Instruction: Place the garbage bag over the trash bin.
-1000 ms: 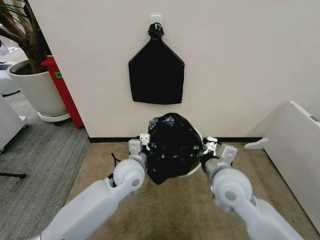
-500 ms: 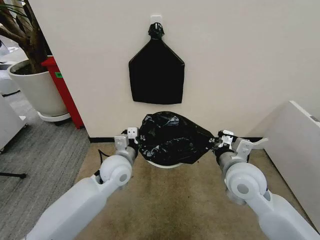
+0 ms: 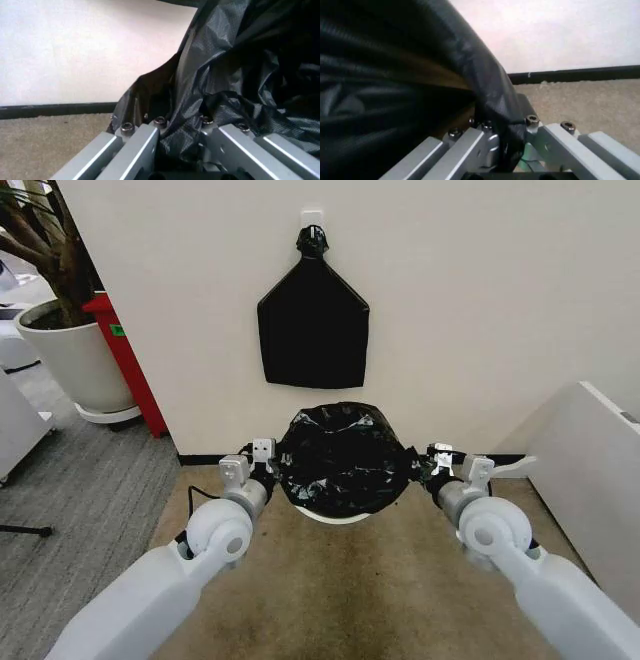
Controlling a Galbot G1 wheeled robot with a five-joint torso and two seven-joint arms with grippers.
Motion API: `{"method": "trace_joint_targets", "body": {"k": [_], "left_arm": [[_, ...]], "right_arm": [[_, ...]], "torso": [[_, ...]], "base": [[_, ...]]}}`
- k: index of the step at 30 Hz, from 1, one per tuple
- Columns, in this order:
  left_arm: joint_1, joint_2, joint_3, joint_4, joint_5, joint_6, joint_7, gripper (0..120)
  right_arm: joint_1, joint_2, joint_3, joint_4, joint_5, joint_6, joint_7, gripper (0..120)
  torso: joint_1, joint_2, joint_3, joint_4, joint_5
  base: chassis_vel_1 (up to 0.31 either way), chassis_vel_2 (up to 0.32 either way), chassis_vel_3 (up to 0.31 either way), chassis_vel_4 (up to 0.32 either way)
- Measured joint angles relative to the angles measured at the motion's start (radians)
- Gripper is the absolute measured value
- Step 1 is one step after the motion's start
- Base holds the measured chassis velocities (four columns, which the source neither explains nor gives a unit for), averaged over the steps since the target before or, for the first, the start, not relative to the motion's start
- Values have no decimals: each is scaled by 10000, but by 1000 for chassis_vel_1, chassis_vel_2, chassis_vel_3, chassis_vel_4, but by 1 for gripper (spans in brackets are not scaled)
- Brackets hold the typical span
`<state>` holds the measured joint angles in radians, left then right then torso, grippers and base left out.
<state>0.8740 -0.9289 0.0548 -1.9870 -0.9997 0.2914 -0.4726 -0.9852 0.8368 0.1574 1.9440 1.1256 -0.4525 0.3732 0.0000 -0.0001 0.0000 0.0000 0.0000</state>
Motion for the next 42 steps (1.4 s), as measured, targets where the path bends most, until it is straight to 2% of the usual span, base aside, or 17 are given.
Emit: {"method": "trace_joint_targets", "body": {"k": [6, 16, 17, 19, 25, 27, 32, 33, 35, 39, 41, 42], "left_arm": [[144, -21, -128, 80, -64, -135, 261, 1], [36, -269, -173, 625, 45, -153, 241, 1], [17, -298, -173, 699, 57, -153, 238, 1], [11, -309, -173, 723, 63, -153, 238, 1], [-1, -389, -169, 909, 120, -139, 192, 1], [-1, -390, -169, 918, 121, -136, 183, 1], [-36, -325, -179, 918, 132, -27, 40, 1], [-37, -289, -181, 862, 146, 42, 19, 1], [-35, -243, -178, 803, 177, 84, 11, 1], [-23, -31, -141, 467, 299, 366, -13, 1], [-25, -14, -138, 443, 315, 391, -17, 1], [-60, 80, -115, 299, 433, 503, -28, 1]], "right_arm": [[-77, -205, -84, -259, -699, 2, -1203, 0], [-700, -755, 411, 690, -527, 91, -227, 33], [-744, -798, 511, 774, -447, 106, -88, 40], [-755, -817, 556, 818, -405, 117, -17, 43], [-855, -1069, 892, 1569, 68, 208, 585, 69], [-881, -1104, 920, 1679, 87, 208, 641, 71], [-700, -1465, 949, 2638, -186, 246, 715, 93], [-490, -1579, 802, 2828, -455, 246, 554, 97], [-249, -1665, 630, 2930, -755, 225, 274, 98], [774, -1872, -167, 2738, -2689, 326, -1828, 100], [914, -1880, -295, 2670, -2928, 353, -1994, 100], [1460, -1889, -761, 2432, -3688, 570, -2514, 100]], "torso": [[0, 0, 0, 1, 0], [0, 1, 0, -1, -2], [0, 1, 0, -1, -1], [0, 1, 0, -1, 0], [0, 1, 0, 1, -1], [0, 1, 0, 1, -1], [0, 1, -1, -1, -1], [0, 1, -1, 0, -5], [0, 1, -1, -1, -3], [0, 1, 0, 0, -2], [0, 1, 0, 0, -1], [0, 1, 0, 1, 2]], "base": [[0, 0, 0, 0], [0, 0, 0, 0], [0, 0, 0, 0], [0, 0, 0, 0], [0, 0, 0, 0], [0, 0, 0, 0], [0, 0, 0, 0], [0, 0, 0, 0], [0, 0, 0, 0], [0, 0, 0, 0], [0, 0, 0, 0], [0, 0, 0, 0]]}}
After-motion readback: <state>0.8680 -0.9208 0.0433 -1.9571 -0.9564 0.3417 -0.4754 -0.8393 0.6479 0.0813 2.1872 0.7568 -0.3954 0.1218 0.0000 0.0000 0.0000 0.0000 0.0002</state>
